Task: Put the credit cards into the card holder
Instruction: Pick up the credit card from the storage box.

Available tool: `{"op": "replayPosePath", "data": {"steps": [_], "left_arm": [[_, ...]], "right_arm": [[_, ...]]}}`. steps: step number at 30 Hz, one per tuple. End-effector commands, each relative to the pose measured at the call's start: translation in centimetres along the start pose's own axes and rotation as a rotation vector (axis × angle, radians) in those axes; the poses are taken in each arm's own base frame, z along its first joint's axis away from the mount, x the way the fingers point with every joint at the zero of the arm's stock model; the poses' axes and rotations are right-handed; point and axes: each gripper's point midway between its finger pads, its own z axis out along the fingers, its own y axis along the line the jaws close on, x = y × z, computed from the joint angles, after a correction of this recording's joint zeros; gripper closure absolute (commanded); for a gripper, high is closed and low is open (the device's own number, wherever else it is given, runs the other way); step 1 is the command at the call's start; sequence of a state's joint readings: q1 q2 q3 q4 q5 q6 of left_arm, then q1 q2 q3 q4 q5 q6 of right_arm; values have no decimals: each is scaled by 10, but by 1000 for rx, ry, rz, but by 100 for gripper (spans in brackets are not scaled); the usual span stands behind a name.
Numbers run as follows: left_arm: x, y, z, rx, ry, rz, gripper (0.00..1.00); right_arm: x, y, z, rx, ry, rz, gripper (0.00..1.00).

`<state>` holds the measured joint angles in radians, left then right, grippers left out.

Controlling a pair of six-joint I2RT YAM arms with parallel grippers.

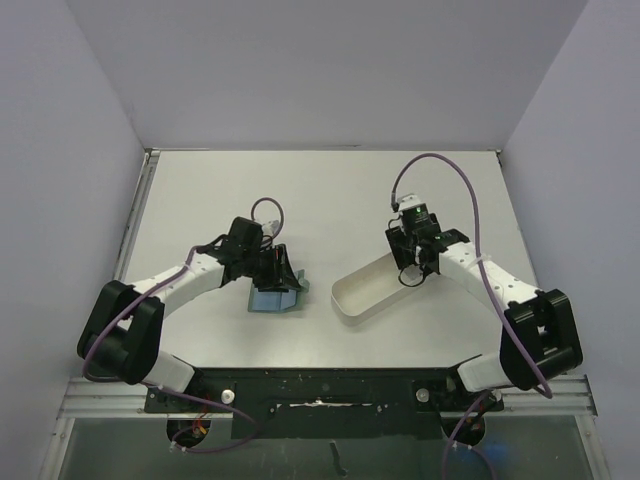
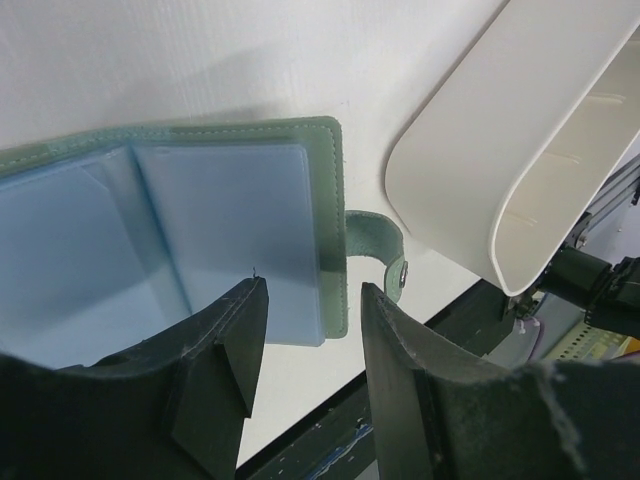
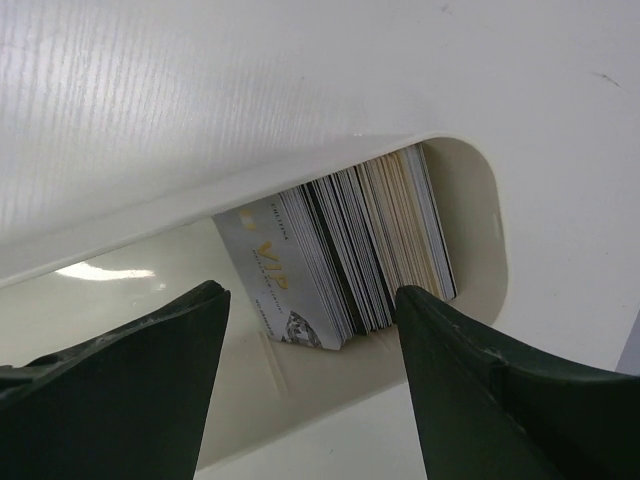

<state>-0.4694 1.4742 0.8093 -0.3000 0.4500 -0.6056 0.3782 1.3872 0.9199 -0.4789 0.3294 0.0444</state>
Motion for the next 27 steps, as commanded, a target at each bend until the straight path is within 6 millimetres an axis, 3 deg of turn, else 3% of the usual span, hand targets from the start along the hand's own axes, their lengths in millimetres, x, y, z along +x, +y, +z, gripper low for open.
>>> {"op": "replayPosePath", "data": {"steps": [1,5,8,23,27], "left_arm": [[-8,-10,-1,59,-10,14,59],[-9,-7,-4,54,-15,15,59],[-9,-7,-4,54,-17,14,59],[-7,-2,0,49,-10,-2,59],[-6,-2,0,52,-11,-6,59]], "right_arm": [[-19,-7,1,6,-40,-58,30],[-18,-13,7,50,-30,-72,19],[-13,-12,13,50,-6,-100,16],[0,-15,34,102,76,-152,23],[-1,-26,32,180,88,-164,26]]}}
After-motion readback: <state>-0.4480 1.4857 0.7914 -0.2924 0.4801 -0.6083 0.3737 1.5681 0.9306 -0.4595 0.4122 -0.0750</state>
